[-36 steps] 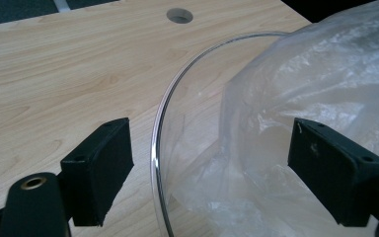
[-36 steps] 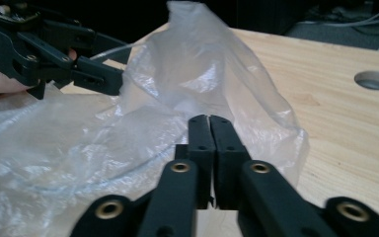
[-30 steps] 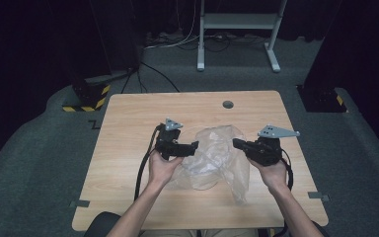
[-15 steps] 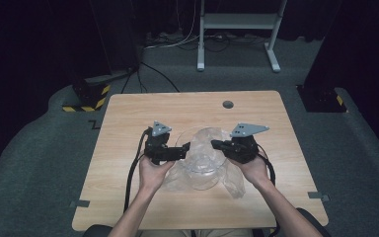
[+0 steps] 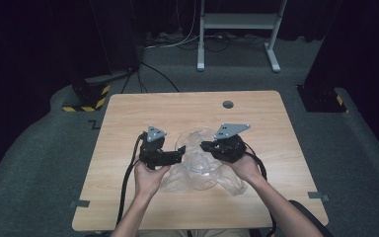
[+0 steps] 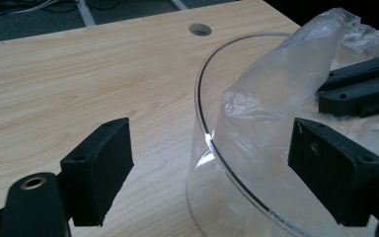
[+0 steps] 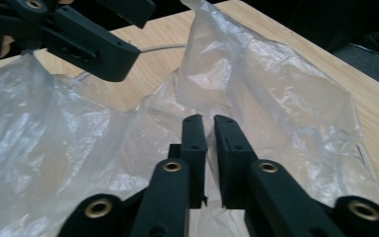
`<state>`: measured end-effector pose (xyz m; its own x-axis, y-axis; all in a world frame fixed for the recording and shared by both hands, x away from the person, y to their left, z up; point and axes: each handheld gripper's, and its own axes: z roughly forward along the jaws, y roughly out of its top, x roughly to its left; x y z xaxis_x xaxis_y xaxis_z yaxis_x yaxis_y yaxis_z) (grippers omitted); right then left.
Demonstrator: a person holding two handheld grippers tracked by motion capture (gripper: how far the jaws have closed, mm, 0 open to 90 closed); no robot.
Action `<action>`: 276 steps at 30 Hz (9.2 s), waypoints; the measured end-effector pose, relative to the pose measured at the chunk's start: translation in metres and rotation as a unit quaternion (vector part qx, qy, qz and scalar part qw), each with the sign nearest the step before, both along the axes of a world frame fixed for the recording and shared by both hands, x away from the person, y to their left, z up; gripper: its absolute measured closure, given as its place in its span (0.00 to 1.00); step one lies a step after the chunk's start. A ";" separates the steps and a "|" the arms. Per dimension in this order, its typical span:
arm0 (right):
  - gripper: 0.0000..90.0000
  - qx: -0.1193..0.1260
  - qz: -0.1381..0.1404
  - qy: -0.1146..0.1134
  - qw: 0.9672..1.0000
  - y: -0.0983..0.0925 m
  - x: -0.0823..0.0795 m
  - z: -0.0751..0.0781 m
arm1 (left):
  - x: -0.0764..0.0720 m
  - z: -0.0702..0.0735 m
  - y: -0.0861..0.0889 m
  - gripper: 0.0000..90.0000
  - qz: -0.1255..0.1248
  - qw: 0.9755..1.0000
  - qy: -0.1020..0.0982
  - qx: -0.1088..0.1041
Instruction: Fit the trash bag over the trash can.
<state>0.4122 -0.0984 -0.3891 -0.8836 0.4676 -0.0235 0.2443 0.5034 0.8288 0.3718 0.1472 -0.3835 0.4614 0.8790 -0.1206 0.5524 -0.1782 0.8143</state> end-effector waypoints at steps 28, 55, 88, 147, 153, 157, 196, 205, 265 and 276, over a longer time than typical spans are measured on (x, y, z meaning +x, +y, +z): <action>0.59 0.085 -0.049 -0.017 0.995 -0.043 -0.024 0.023 | 0.026 0.001 -0.019 0.19 -0.005 1.000 0.003 0.007; 1.00 0.117 -0.107 0.041 0.986 -0.077 -0.008 0.009 | 0.028 -0.002 -0.022 0.21 -0.032 0.999 0.005 0.001; 0.79 0.003 -0.025 0.014 1.000 -0.007 0.006 0.003 | 0.002 0.001 0.013 0.21 0.017 1.000 -0.003 -0.019; 0.68 0.081 -0.064 -0.006 0.995 -0.035 -0.012 0.019 | 0.030 0.003 -0.004 0.23 -0.024 0.999 0.032 0.003; 0.73 0.038 -0.049 0.005 0.998 -0.016 0.007 0.009 | 0.016 0.003 0.012 0.23 -0.007 1.000 0.025 -0.009; 0.74 0.003 -0.034 0.019 0.999 -0.003 0.015 0.001 | 0.009 0.002 0.018 0.23 0.003 1.000 0.022 -0.009; 0.54 0.051 -0.053 0.039 0.997 -0.038 -0.039 0.012 | 0.064 0.010 -0.015 0.18 -0.056 0.998 0.006 -0.025; 0.53 0.046 -0.075 0.040 0.995 -0.047 -0.055 0.006 | 0.078 0.015 -0.031 0.18 -0.067 0.998 -0.003 -0.015; 1.00 0.033 -0.039 0.026 0.998 -0.007 0.007 0.005 | 0.000 0.016 -0.002 0.29 -0.093 0.995 0.020 -0.031; 0.76 0.053 -0.036 0.015 0.998 -0.010 -0.001 0.015 | 0.006 0.010 0.005 0.80 -0.090 0.995 0.023 -0.027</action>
<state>0.4108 -0.1083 -0.3743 -0.8471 0.5285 0.0559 0.3028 0.3934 0.8681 0.3781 0.1517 -0.3735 0.6038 0.7741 -0.1904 0.5522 -0.2339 0.8003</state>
